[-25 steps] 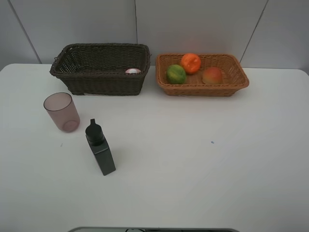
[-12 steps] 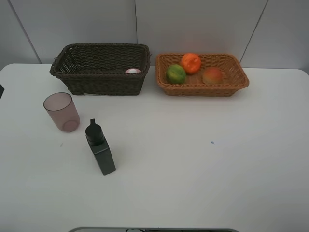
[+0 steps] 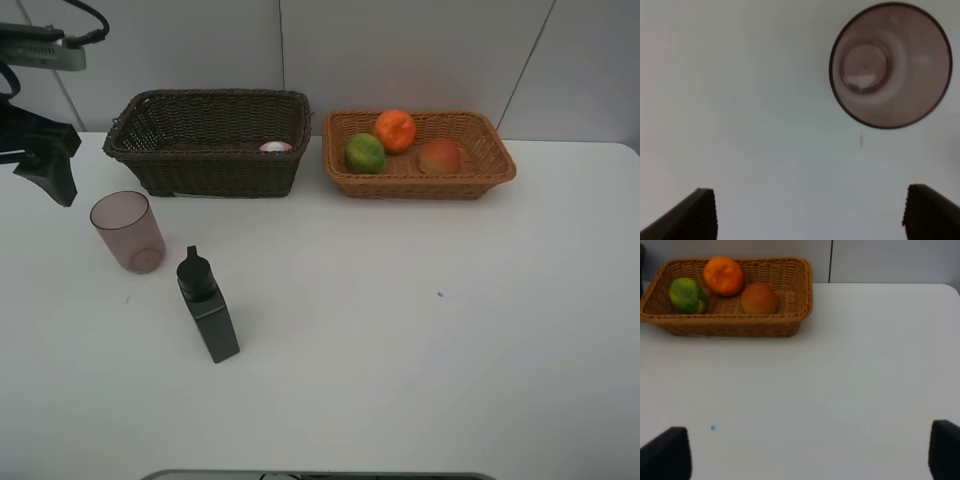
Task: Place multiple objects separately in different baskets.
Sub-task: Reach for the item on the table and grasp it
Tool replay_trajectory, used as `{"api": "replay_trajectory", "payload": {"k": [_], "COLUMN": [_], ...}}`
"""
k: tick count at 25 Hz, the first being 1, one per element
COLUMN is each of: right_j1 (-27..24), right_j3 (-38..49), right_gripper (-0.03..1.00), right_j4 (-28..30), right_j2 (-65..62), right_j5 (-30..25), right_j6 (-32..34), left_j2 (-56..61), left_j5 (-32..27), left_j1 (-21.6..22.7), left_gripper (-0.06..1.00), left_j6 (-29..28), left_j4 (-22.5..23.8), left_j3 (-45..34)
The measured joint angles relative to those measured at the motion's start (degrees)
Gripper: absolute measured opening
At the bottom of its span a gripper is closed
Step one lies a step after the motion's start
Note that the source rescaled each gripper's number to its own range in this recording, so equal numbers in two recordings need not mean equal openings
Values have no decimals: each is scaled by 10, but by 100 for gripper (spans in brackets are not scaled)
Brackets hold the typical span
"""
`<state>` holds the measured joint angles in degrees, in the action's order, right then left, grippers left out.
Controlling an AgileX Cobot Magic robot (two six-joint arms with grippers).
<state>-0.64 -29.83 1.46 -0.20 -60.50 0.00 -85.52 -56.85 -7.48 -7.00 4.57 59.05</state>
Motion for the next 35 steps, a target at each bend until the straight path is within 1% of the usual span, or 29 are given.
{"api": "replay_trajectory", "payload": {"k": [3,18,27,35], "right_j1": [0,0,0,0], "right_j3": [0,0,0,0], "right_gripper": [100,100,100,100], "right_j4": [0,0,0,0], "right_j2": [0,0,0,0], "right_j5": [0,0,0,0], "right_j6": [0,0,0,0], "left_j2": [-22,-111,-168,-207], "left_j5": [31,120,189,212], "left_j1": [0,1,14,18], "left_gripper": [96,96,96,96], "left_j6": [0,-2,-2,-2], "left_j4": [0,-1,-25,-31], "left_j3": [0,0,0,1]}}
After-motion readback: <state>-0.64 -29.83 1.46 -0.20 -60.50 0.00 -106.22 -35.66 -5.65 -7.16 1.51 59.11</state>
